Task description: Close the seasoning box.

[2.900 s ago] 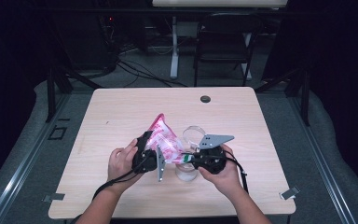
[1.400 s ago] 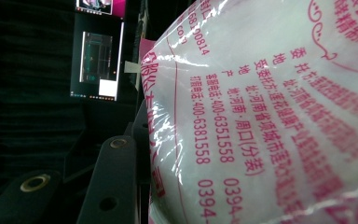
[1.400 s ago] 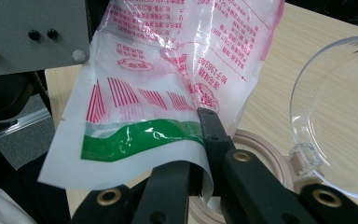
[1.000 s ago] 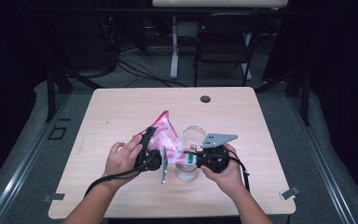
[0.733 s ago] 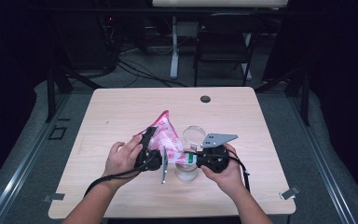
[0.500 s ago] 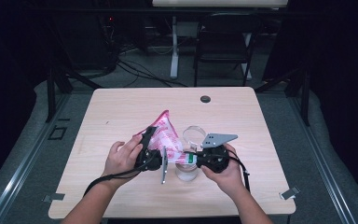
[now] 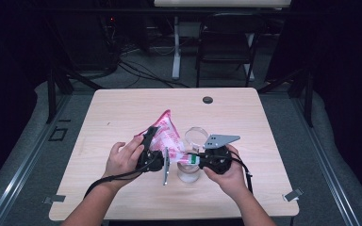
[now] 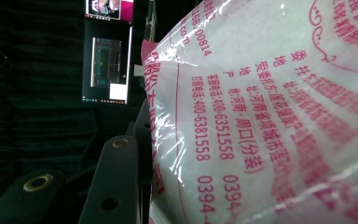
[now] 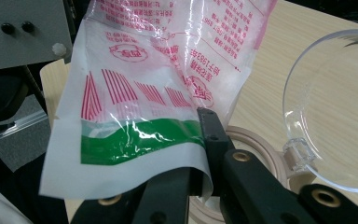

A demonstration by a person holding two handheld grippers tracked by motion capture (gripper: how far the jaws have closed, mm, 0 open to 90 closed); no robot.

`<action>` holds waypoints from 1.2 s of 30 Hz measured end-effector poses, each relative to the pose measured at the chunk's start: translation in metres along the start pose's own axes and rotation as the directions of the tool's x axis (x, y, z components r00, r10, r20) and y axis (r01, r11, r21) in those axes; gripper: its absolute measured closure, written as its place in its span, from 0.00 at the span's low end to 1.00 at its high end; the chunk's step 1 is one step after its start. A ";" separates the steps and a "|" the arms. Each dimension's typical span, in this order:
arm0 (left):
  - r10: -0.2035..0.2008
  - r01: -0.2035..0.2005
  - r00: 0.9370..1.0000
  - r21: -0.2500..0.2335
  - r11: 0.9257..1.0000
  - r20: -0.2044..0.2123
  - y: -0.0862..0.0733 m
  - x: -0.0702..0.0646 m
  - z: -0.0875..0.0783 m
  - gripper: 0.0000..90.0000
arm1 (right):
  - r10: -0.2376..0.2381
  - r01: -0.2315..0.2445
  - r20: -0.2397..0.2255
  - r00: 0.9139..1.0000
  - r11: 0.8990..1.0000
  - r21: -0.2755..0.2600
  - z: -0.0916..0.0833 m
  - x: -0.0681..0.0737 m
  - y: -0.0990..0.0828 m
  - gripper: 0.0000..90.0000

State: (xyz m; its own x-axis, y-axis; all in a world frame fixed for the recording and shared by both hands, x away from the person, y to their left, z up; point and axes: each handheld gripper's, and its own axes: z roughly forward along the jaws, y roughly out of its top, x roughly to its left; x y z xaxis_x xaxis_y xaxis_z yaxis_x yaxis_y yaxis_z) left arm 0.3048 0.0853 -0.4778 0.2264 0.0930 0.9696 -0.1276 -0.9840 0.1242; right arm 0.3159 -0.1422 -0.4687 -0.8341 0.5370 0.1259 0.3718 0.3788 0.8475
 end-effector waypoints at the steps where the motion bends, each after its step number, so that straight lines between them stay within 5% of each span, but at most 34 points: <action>1: -0.007 0.007 1.000 0.002 1.000 0.004 0.000 0.000 0.000 0.69 | 0.004 -0.004 -0.002 1.000 1.000 0.001 0.000 0.000 0.000 1.00; 36: 0.018 -0.018 1.000 -0.015 1.000 -0.018 0.004 0.002 -0.003 0.71 | 0.013 -0.014 0.003 1.000 1.000 0.019 -0.001 -0.003 -0.001 1.00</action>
State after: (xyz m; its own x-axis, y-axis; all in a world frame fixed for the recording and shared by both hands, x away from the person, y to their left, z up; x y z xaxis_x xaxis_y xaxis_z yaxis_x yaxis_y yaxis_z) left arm 0.3015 0.0821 -0.4742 0.2067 0.0785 0.9753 -0.1464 -0.9831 0.1101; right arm 0.3178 -0.1452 -0.4695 -0.8277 0.5446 0.1355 0.3908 0.3860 0.8357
